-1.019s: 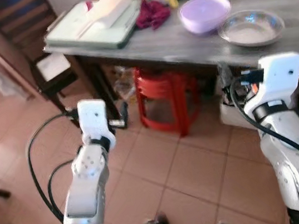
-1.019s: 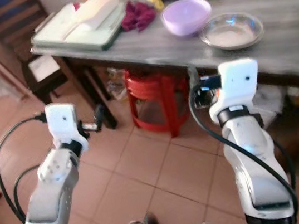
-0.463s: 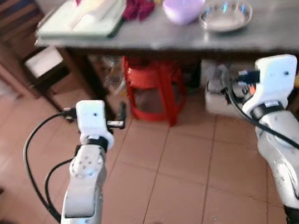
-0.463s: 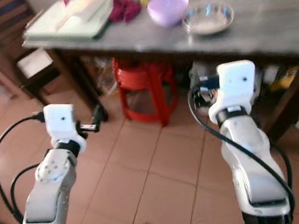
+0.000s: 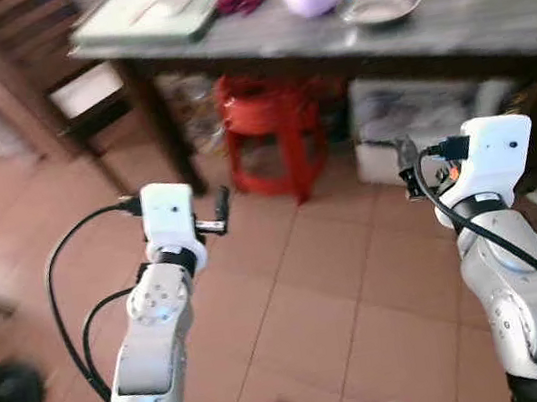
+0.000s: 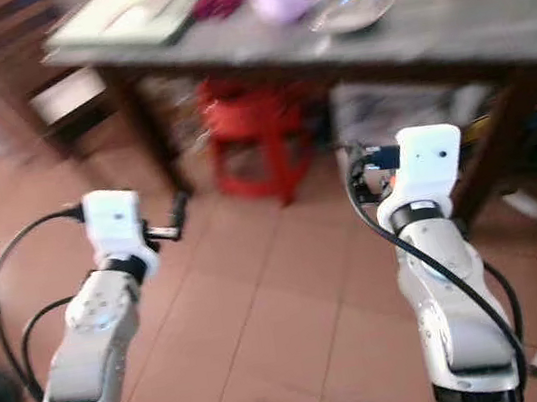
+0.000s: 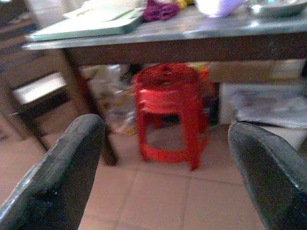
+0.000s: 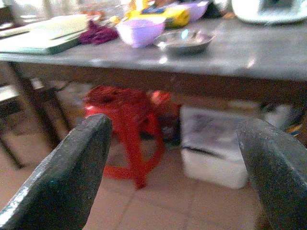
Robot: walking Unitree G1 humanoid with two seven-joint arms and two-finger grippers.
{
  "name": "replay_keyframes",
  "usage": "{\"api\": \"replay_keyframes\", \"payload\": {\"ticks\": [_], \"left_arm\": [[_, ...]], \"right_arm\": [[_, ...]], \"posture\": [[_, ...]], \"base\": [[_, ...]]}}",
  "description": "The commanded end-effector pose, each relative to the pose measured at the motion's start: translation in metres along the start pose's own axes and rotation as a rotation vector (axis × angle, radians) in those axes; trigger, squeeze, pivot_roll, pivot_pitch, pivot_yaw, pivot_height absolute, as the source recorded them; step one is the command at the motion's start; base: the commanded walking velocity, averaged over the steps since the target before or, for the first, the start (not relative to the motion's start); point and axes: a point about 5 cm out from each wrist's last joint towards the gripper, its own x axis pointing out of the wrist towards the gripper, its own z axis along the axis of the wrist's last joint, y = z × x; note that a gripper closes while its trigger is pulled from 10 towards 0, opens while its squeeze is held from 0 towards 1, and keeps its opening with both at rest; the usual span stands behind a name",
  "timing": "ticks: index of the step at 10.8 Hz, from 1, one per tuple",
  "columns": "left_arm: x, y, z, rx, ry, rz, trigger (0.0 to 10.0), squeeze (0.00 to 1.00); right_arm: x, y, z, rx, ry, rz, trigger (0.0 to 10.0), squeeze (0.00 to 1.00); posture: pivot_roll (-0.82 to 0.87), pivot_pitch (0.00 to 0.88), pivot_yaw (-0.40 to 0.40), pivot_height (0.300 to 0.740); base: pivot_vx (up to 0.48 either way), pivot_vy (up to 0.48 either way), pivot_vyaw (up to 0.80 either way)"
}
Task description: Setting the table
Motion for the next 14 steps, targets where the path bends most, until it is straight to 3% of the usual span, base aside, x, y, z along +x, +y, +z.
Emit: {"api": "replay_keyframes", "payload": {"ticks": [1, 3, 4, 6, 7, 9, 10, 11, 14], "left_arm": [[0.000, -0.003, 0.003, 0.002, -0.023, -0.026, 10.0, 0.00], [0.000, -0.006, 0.008, -0.036, -0.062, -0.021, 10.0, 0.00], [-0.001, -0.005, 0.011, -0.078, -0.092, 0.037, 10.0, 0.00], [-0.002, 0.000, 0.007, -0.053, -0.128, 0.076, 10.0, 0.00], [-0.006, 0.008, -0.001, -0.044, -0.119, 0.124, 10.0, 0.00], [-0.011, 0.014, -0.009, -0.037, -0.146, 0.158, 10.0, 0.00], [-0.015, 0.018, -0.010, -0.014, -0.199, 0.212, 10.0, 0.00], [-0.016, 0.020, -0.016, -0.013, -0.162, 0.211, 10.0, 0.00], [-0.018, 0.019, -0.020, -0.016, -0.164, 0.206, 10.0, 0.00]], "right_arm": [[-0.002, -0.003, 0.004, 0.011, -0.018, 0.001, 10.0, 0.00], [-0.002, -0.002, 0.002, 0.033, -0.002, 0.003, 10.0, 0.00], [-0.002, -0.003, 0.001, 0.030, -0.002, -0.004, 10.0, 0.00], [-0.004, -0.005, 0.000, 0.024, -0.022, -0.003, 10.0, 0.00], [-0.008, -0.005, -0.002, -0.047, -0.043, 0.011, 10.0, 0.00], [-0.014, -0.008, -0.012, -0.063, -0.029, -0.004, 10.0, 0.00], [-0.018, -0.005, -0.016, 0.076, -0.049, 0.018, 10.0, 0.00], [-0.020, -0.011, -0.019, 0.011, -0.053, -0.040, 10.0, 0.00], [-0.027, -0.013, -0.024, -0.049, -0.111, -0.050, 10.0, 0.00]], "posture": [[-0.15, 0.199, 0.111, 0.740], [-0.15, 0.199, 0.111, 0.740], [-0.15, 0.199, 0.111, 0.740], [-0.15, 0.201, 0.104, 0.740], [-0.15, 0.203, 0.103, 0.740], [-0.15, 0.202, 0.104, 0.740], [-0.15, 0.200, 0.107, 0.740], [-0.15, 0.201, 0.108, 0.740], [-0.15, 0.198, 0.104, 0.740]], "base": [[0.000, 0.000, 0.00], [0.000, 0.000, -0.34], [0.000, 0.000, -0.67], [0.000, 0.000, -0.32], [0.000, 0.000, 0.00], [0.000, 0.000, 0.00], [0.000, 0.000, 0.00], [0.000, 0.000, 0.00], [0.000, 0.000, 0.00]]}}
